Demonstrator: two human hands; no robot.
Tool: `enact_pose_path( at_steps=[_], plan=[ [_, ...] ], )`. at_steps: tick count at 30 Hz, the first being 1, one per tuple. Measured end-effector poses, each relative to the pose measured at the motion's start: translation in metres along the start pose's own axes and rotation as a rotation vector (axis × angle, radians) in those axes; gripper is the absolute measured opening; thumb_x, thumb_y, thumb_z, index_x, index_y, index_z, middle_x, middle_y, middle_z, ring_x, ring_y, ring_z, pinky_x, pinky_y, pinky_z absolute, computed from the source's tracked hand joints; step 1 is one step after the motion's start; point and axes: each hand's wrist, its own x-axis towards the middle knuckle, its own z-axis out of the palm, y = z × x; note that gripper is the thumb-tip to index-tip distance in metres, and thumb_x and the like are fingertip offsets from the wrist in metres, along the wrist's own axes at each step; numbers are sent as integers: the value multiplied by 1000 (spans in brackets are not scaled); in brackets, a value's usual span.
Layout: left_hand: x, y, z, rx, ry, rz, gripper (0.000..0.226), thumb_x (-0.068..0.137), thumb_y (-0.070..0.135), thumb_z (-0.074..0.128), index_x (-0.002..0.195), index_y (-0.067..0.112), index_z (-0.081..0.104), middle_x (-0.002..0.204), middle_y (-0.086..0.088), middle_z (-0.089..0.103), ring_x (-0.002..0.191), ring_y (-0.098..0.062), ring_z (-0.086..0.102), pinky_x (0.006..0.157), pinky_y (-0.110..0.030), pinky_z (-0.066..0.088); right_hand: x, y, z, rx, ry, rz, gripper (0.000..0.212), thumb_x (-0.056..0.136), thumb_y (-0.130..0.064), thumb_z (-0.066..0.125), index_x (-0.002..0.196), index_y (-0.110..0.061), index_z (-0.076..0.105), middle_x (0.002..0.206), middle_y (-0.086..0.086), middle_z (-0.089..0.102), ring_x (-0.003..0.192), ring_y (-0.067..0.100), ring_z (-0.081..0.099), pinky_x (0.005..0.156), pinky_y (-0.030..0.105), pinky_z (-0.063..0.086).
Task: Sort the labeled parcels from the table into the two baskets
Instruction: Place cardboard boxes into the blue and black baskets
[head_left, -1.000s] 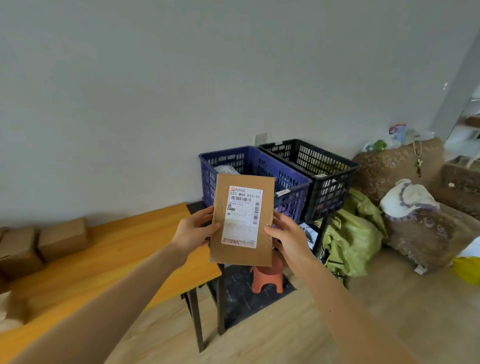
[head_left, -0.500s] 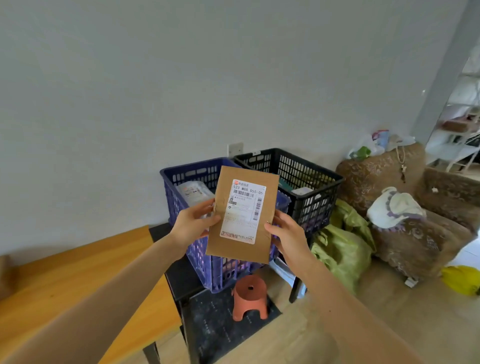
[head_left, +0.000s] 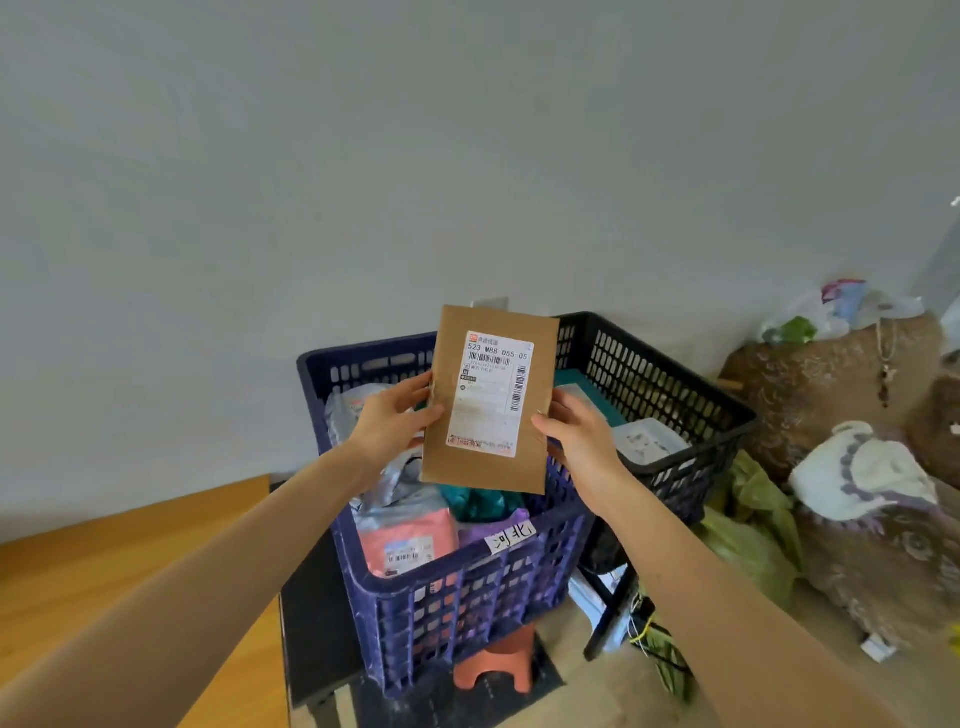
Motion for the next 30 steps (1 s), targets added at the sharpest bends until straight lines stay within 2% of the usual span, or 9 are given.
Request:
enact_pose_path(
  at_steps=[5, 9, 11, 12, 14, 17, 21, 24, 30],
  plan=[
    [49, -16, 3, 20, 54, -33, 55, 92, 5, 60, 143, 19, 43, 137, -3, 55, 116, -24, 58, 96, -42, 50, 60, 13, 3, -25, -70, 20, 43, 88, -4, 63, 130, -13, 57, 121, 2, 66, 110, 18, 63, 101, 42, 47],
    [92, -35, 5, 48, 100, -117, 54, 92, 7, 59, 142, 19, 44, 133, -5, 57, 111, -22, 61, 97, -44, 50, 109, 32, 10, -114, -117, 4, 37, 92, -9, 59, 129, -19, 57, 114, -8, 66, 96, -3, 61, 72, 13, 49],
    [114, -44, 4, 47, 130, -154, 52, 93, 7, 59, 142, 18, 44, 130, -5, 59, 106, -20, 62, 92, -40, 53, 134, 43, 14, -157, -154, 7, 36, 94, -12, 57, 130, -21, 56, 105, -18, 63, 87, -12, 59, 62, 5, 46],
    [124, -47, 4, 39, 147, -175, 51, 94, 8, 58, 141, 18, 45, 128, -4, 60, 104, -19, 63, 89, -38, 53, 146, 48, 16, -180, -172, 6, 37, 95, -13, 56, 131, -21, 54, 106, -18, 62, 86, -13, 59, 62, 4, 45],
    [142, -55, 1, 29, 172, -217, 48, 94, 9, 58, 139, 20, 48, 123, -2, 63, 101, -19, 64, 86, -38, 54, 169, 55, 24, -239, -200, 5, 39, 97, -15, 54, 135, -20, 51, 115, -11, 61, 98, -4, 59, 76, 11, 48],
    [163, -65, -1, 26, 201, -282, 43, 94, 12, 59, 134, 23, 51, 112, 1, 67, 96, -19, 66, 74, -32, 55, 195, 68, 37, -330, -222, 8, 41, 99, -20, 49, 139, -20, 45, 127, -2, 58, 117, 16, 55, 99, 36, 46],
    [185, -81, 0, 23, 255, -339, 41, 94, 12, 59, 132, 25, 52, 105, 2, 67, 92, -18, 65, 65, -26, 52, 220, 86, 52, -478, -241, -29, 41, 99, -23, 46, 140, -21, 41, 130, -2, 55, 120, 17, 52, 99, 35, 44],
    [196, -92, -1, 34, 285, -381, 42, 94, 14, 58, 134, 24, 51, 100, 3, 68, 91, -17, 65, 64, -26, 52, 232, 95, 63, -544, -270, -30, 47, 99, -23, 46, 144, -21, 35, 134, 0, 53, 120, 19, 53, 99, 41, 47],
    [205, -106, -1, 61, 286, -431, 53, 94, 15, 59, 143, 22, 41, 107, 3, 65, 90, -14, 64, 62, -24, 51, 247, 113, 69, -613, -322, 32, 56, 100, -24, 44, 151, -17, 22, 143, 5, 47, 126, 21, 50, 102, 38, 46]
  ],
)
